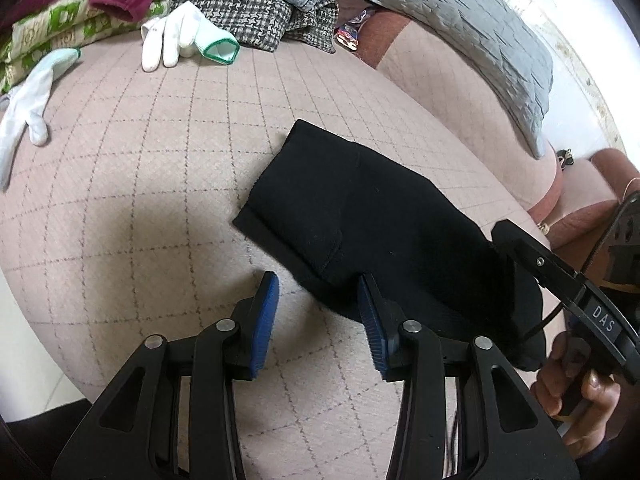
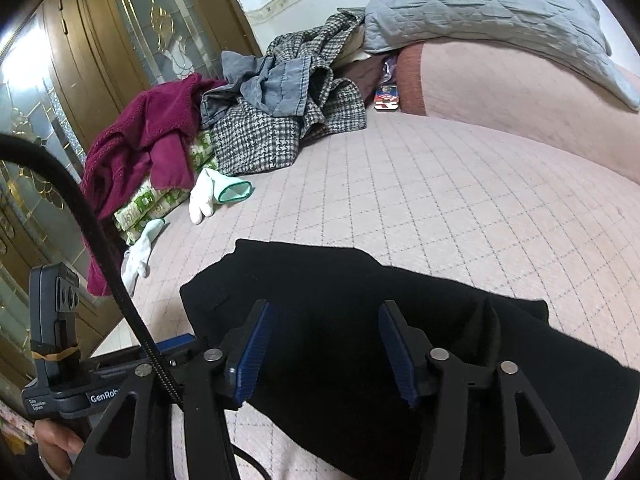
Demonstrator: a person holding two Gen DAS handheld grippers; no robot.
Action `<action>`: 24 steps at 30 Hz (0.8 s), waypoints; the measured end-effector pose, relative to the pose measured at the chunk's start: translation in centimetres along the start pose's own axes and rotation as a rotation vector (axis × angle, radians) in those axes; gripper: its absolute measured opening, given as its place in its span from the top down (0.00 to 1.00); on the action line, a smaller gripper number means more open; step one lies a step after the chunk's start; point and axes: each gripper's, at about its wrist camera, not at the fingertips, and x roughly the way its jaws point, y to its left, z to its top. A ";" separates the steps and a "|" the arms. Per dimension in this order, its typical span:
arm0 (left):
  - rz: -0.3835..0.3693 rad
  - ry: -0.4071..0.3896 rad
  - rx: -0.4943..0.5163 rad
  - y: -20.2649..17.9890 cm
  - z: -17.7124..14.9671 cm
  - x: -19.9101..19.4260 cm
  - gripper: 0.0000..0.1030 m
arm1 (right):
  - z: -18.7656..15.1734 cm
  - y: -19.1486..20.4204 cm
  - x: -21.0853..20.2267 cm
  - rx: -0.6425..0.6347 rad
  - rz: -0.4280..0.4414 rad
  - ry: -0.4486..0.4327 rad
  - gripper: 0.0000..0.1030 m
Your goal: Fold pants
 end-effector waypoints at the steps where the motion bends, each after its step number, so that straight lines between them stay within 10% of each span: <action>1: -0.010 0.000 0.002 -0.1 0.0 0.0 0.50 | 0.2 0.2 0.2 -0.011 0.001 0.000 0.44; 24: -0.096 -0.029 -0.009 0.2 1.3 1.7 0.47 | 5.2 5.5 13.4 -0.353 0.085 0.233 0.38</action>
